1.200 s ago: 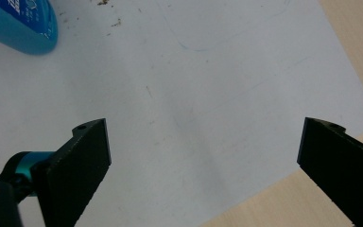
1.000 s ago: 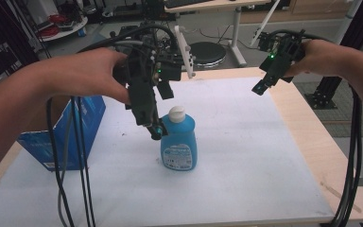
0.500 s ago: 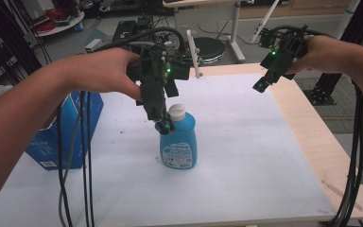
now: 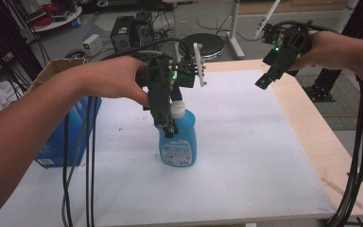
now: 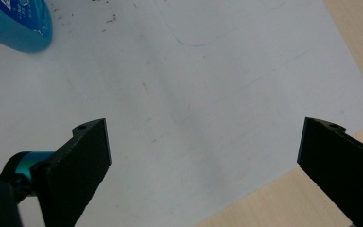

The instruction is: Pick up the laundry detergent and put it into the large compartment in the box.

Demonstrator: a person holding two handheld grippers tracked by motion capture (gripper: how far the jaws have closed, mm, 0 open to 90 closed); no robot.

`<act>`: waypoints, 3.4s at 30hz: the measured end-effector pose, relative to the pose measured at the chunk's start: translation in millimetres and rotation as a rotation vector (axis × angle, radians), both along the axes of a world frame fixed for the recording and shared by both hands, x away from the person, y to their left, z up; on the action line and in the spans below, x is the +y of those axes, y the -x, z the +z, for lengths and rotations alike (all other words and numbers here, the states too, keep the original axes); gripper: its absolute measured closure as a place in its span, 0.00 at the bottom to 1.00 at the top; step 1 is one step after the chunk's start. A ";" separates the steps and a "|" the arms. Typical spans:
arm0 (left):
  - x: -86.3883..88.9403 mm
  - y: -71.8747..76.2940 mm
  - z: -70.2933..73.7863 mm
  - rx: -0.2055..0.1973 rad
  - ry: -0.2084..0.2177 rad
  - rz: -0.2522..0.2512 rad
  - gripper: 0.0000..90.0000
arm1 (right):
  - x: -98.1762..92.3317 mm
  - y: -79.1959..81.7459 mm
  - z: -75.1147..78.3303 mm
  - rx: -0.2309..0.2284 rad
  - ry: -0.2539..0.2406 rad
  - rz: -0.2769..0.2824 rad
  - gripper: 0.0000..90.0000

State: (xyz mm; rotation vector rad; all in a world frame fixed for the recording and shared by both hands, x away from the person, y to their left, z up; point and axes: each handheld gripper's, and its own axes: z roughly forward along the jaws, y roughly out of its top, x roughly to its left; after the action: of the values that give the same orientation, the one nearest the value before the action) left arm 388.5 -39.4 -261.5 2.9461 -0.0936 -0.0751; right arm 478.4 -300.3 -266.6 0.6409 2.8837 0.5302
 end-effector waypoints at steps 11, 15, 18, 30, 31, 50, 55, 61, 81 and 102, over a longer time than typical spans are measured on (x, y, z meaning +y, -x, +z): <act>-2.3 -3.5 -18.7 0.002 -0.021 -0.002 0.02 | 1.1 -0.7 -0.6 0.000 -0.002 0.002 0.03; -1.6 -5.4 -22.5 -0.001 -0.022 0.000 0.02 | 1.1 -0.4 0.0 0.000 -0.006 -0.002 0.03; -1.7 -6.1 -23.4 0.001 -0.018 -0.008 0.07 | 1.4 -0.7 -0.5 0.001 -0.004 0.001 0.03; -1.9 -7.4 -23.7 -0.004 -0.014 -0.019 0.18 | -0.2 -1.1 -0.4 0.000 -0.005 0.001 0.03; -1.8 -7.3 -23.5 -0.005 -0.012 -0.020 0.18 | 0.0 -1.0 -0.4 0.001 -0.004 0.000 0.03; -0.6 -4.3 -21.8 -0.017 0.003 -0.046 0.38 | 3.6 -0.5 -0.6 0.003 -0.006 0.005 0.03; -0.3 -3.7 -21.4 -0.017 0.004 -0.056 0.41 | 3.9 -0.2 -0.4 0.003 -0.007 0.006 0.03; -0.3 -2.4 -20.6 -0.022 0.002 -0.052 0.42 | 4.3 0.0 -0.5 0.003 -0.008 0.004 0.03; 55.3 0.5 75.9 -0.075 -0.007 0.232 0.42 | -0.4 3.4 3.2 0.001 -0.005 0.001 0.03; 145.9 7.6 161.5 -0.117 0.036 0.455 0.42 | 4.0 0.1 -0.8 0.009 -0.006 0.020 0.03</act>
State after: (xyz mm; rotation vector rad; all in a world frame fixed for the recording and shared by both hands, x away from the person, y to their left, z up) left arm 380.9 106.5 -100.1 2.8540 0.5496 0.1625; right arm 478.3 -296.3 -267.3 0.6179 2.9012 0.5407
